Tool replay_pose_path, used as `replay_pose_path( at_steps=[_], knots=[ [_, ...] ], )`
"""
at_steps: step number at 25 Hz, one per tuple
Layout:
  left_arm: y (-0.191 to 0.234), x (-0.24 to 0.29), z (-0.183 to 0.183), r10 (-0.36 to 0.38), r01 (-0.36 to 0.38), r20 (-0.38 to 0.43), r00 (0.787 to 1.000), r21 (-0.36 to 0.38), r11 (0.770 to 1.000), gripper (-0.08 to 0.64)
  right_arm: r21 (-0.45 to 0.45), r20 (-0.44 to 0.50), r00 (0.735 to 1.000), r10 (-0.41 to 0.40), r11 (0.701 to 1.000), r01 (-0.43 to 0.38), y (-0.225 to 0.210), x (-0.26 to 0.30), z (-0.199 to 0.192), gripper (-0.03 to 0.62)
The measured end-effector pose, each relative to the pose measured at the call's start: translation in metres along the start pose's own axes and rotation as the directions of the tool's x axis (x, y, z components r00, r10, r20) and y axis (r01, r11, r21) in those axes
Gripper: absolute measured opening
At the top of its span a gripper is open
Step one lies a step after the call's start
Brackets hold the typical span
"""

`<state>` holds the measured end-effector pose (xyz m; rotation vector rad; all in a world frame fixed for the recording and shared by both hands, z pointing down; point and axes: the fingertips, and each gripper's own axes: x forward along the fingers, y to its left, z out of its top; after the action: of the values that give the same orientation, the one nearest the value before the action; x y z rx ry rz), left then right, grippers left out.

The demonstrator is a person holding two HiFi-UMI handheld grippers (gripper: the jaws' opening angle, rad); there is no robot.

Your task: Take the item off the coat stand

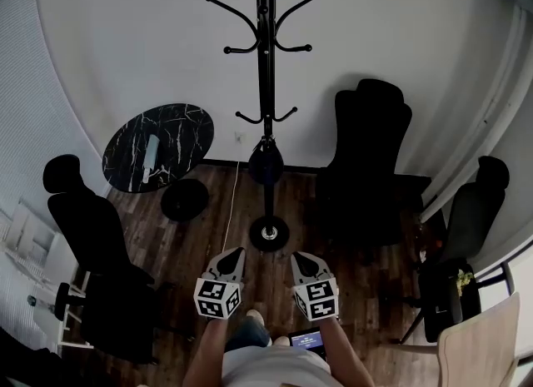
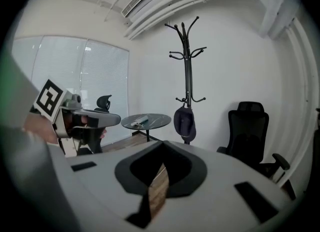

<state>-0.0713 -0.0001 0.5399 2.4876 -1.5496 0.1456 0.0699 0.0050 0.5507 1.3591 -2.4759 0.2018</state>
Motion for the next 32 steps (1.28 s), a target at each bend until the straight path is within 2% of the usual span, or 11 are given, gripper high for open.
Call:
replay_pose_path(
  at_steps=[6,14,23,28,32],
  knots=[
    [0.012,0.011,-0.015,0.001,-0.002,-0.027,1.0,-0.015,1.0,0.02,0.006,-0.025,0.999,0.033,0.999,-0.033,0.005,0.023,-0.01,0.012],
    [0.046,0.066,0.005,-0.008,0.008,0.003,1.0,-0.047,0.999,0.02,0.014,-0.038,0.999,0.037,0.999,-0.036,-0.018,0.074,0.003,0.012],
    [0.09,0.147,0.032,-0.051,0.052,0.015,0.999,-0.044,0.998,0.02,0.031,-0.048,0.999,-0.016,0.999,0.018,-0.065,0.142,0.029,0.012],
    [0.12,0.183,0.041,-0.065,0.066,0.011,0.998,-0.046,0.997,0.02,0.053,-0.058,0.995,-0.086,0.995,0.089,-0.089,0.178,0.038,0.012],
    [0.14,0.208,0.046,-0.091,0.091,0.005,0.996,-0.047,0.995,0.02,0.069,-0.053,0.994,-0.099,0.992,0.102,-0.1,0.207,0.048,0.012]
  ],
)
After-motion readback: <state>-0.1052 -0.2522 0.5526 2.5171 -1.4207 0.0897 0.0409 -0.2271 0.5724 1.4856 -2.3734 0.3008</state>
